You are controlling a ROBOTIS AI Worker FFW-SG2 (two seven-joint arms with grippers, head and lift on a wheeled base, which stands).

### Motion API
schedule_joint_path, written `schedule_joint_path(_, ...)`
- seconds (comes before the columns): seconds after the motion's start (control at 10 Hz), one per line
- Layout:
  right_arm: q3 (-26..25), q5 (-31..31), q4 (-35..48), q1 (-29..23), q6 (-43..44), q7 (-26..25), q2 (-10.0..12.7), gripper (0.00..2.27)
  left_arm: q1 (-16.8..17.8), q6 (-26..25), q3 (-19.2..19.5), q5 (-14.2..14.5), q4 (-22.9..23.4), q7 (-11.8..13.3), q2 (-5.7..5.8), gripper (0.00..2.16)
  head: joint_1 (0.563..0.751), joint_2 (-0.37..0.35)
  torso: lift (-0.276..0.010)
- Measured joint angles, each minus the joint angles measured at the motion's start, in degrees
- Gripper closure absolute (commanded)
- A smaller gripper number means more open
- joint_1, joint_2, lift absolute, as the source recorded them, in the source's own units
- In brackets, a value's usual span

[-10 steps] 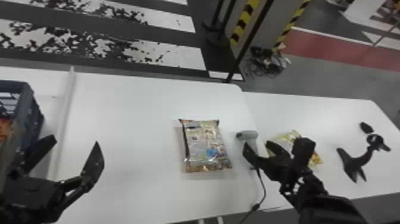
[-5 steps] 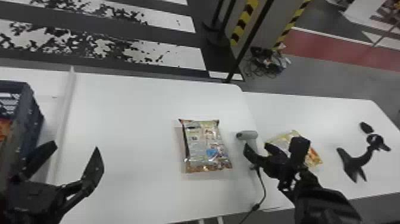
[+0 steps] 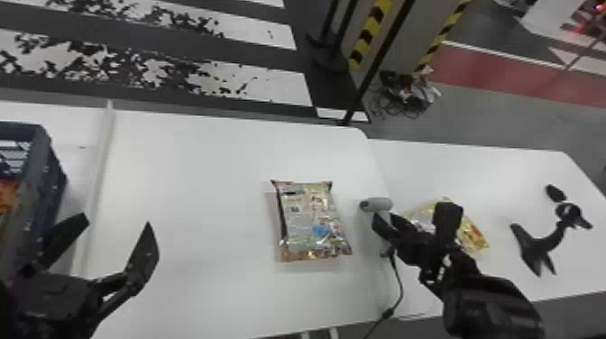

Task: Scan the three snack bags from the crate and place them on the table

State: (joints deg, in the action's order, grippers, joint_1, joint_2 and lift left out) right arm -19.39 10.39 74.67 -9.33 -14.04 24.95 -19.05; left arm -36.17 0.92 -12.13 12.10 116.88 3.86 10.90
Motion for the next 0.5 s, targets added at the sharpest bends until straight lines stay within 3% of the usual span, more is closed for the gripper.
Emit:
schedule_joint_path(0.2,0.2,-0.6,0.0,0.5,-2.1,0.3,0.0,1.97,0.0,0.0,0.0,0.0,-0.2,0.0,0.02,0.03,0.695,-0.35,-0.062)
schedule_joint_path(0.5,0.0,0.3,2.7,-1.0,-4.4,0.0,0.3,1.98,0.2,0.0,-0.1,-0.1,-0.3,0.0,0.02,0.03,0.695,-0.35,-0.062)
